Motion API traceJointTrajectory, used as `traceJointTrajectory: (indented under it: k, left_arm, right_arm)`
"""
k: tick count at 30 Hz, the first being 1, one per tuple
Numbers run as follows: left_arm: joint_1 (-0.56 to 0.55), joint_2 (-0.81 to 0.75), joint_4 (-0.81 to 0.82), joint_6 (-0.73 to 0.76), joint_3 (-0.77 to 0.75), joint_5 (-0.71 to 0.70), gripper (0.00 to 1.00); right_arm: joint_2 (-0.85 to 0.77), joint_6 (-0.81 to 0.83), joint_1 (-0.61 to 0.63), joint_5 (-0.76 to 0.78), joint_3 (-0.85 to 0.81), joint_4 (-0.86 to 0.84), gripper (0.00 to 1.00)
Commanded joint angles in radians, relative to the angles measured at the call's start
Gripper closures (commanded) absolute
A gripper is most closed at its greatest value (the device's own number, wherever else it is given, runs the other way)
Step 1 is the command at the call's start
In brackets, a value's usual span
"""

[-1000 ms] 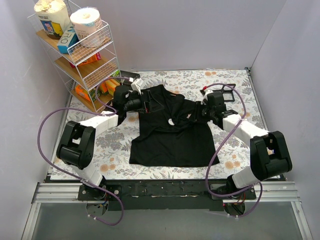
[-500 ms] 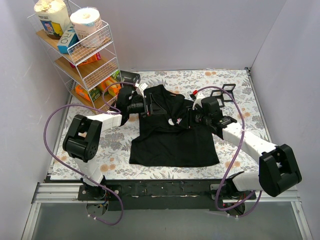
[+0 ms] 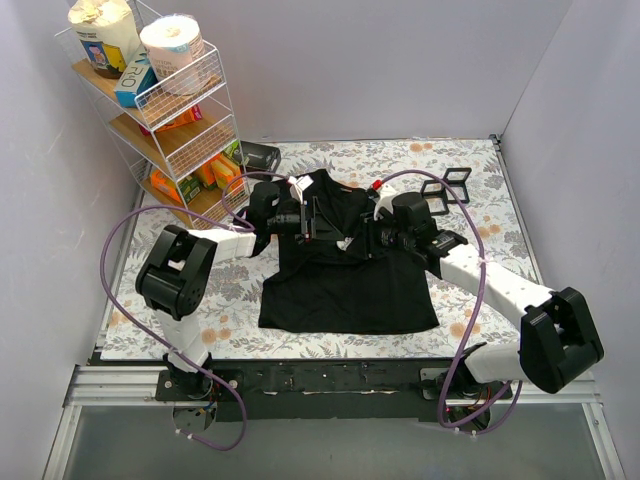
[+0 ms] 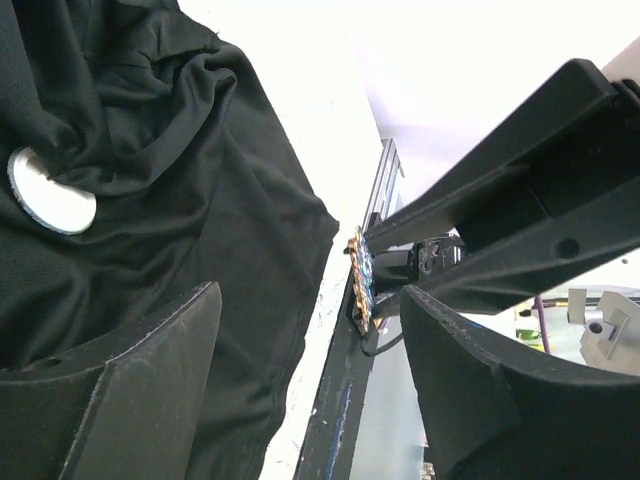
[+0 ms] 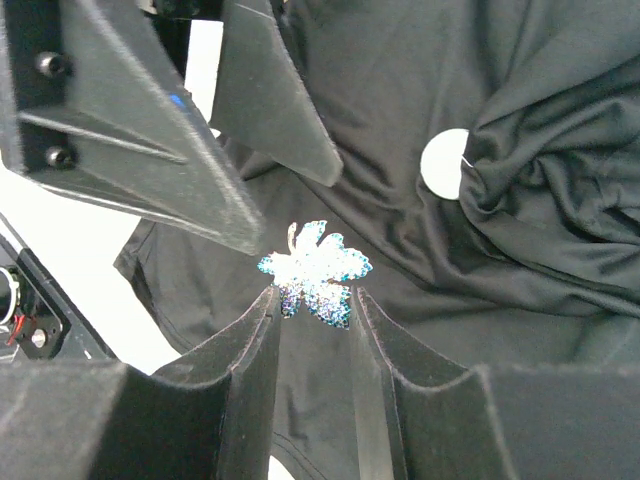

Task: Pin the brooch onto the clothing
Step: Pick up the brooch from the brooch box.

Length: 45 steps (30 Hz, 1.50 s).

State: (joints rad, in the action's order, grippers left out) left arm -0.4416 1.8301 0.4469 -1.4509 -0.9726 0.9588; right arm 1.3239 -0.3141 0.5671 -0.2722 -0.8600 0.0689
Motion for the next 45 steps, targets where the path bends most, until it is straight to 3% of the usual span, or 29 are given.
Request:
traceJointTrajectory:
  k: [1,11,17,28,32,38,41,45]
  left_arm:
    - [-0.011,0.015,0.001,-0.005,-0.029,0.014,0.30]
    - [-0.034,0.040,0.022,-0.041,-0.028,0.038,0.50]
    - [-0.040,0.044,0.075,-0.080,-0.014,0.063,0.57]
    - [-0.054,0.052,0.099,-0.111,-0.015,0.084,0.93]
    - [-0.052,0.055,0.104,-0.115,-0.018,0.096,1.00]
    - [-0.054,0.040,0.133,-0.105,-0.009,0.104,1.00]
    - [-0.052,-0.003,-0.003,0.039,-0.032,0.038,1.00]
    - [-0.052,-0.054,-0.134,0.205,-0.054,-0.077,1.00]
  right_arm:
    - [0.015,0.021,0.023,-0.002,-0.057,-0.012,0.99]
    - [0.041,0.024,0.042,0.007,-0.076,-0.023,0.99]
    - [0.052,0.035,0.040,0.040,-0.070,-0.011,0.99]
    - [0.080,0.021,0.043,0.087,-0.065,-0.020,0.99]
    - [0.087,0.017,0.042,0.087,-0.065,-0.023,0.99]
    - [0.090,0.009,0.042,0.097,-0.068,-0.011,0.99]
    - [0.075,-0.002,0.042,0.099,-0.070,0.006,0.88]
    - [0.031,-0.020,0.040,0.119,-0.073,0.040,0.60]
